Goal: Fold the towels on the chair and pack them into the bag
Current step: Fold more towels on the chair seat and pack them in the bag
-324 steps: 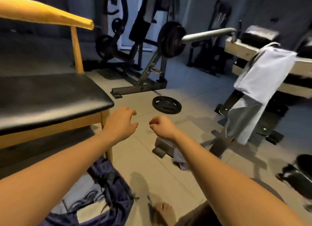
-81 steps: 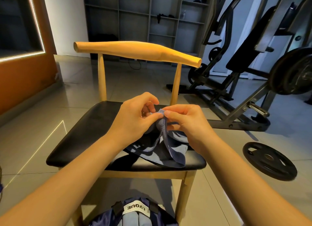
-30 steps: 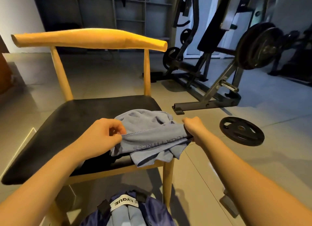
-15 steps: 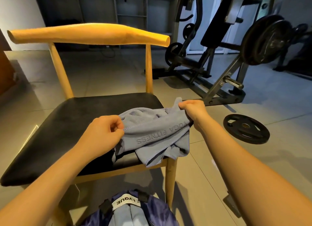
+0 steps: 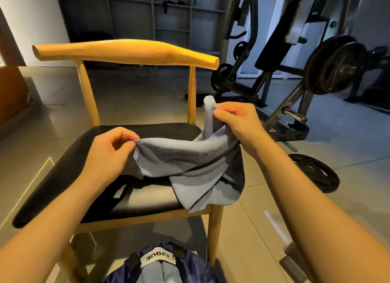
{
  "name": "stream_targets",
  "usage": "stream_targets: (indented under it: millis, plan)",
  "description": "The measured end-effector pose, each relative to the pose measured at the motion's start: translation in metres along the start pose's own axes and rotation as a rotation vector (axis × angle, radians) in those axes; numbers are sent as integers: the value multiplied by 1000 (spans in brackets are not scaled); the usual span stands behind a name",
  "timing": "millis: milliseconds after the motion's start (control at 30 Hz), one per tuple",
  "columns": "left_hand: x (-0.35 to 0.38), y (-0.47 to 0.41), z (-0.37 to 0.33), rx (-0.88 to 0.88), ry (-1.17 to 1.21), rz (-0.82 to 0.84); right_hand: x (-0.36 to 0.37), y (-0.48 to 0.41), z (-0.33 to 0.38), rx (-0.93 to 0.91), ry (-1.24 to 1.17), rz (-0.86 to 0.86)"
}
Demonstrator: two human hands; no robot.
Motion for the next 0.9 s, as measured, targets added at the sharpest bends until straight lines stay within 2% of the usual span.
stream_targets:
  millis: [67,167,300,333,433,533,633,733,900]
  plan:
    - [-2,2,-8,40,62,-8,22,7,4,54,-33,216]
    - [1,4,-4,2,142,47,34,16,1,52,119,232]
    - [10,11,-9,-27,149,198,79,43,-1,117,135,563]
    - [14,14,-8,-54,160,255,77,43,-1,142,107,546]
    - [27,25,-2,-145,191,483,51,38,-13,213,62,349]
    - [35,33,-2,-170,173,640,48,54,-21,252,159,384]
    - [47,41,-6,-163,148,709,46,67,-28,216,310,379]
    - [67,52,-8,-153,131,751,50,79,-31,178,324,429]
    - [88,54,-10,-2,-58,703,59,92,-26,98,317,579]
Point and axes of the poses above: each hand's wrist, its own y-axis away from the middle knuckle, its own x-axis out of the palm, z = x × y, the point moved 9 cm from there along -y, towards the middle knuckle, and after that the axes turned 3 degrees about y, right-handed, at the moved point
